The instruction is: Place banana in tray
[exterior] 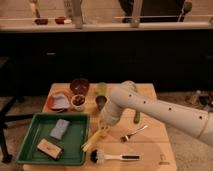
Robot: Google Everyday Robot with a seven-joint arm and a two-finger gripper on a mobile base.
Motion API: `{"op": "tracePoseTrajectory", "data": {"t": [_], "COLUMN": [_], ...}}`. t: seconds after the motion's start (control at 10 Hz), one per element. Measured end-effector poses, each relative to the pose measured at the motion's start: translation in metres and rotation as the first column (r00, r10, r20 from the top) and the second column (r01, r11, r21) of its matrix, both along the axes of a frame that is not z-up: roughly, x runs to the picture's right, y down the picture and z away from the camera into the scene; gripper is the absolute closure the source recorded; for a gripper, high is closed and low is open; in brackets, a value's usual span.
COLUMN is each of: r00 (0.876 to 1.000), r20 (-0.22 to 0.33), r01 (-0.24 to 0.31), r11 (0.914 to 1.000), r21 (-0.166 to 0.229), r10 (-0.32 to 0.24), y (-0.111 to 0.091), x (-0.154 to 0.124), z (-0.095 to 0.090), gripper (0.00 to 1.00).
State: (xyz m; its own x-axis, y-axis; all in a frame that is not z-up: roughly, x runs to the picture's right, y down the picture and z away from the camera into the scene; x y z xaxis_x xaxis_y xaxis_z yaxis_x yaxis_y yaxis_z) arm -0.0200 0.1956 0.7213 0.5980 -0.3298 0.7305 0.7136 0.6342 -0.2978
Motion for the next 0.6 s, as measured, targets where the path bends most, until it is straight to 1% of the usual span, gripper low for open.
{"op": "tracePoseTrajectory", "data": {"t": [0.2, 0.6], "r00": [0.998, 0.991], "r20": [0.041, 0.094], "r01": [0.044, 0.102], "r11": [0.9990, 0.9942], "r21": [-0.003, -0.032], "r10": [-0.043, -0.099], "y": [-0.001, 0.004], "x": [-0.030, -0.078], "z": [0.002, 0.008], "gripper": [0.98, 0.98]}}
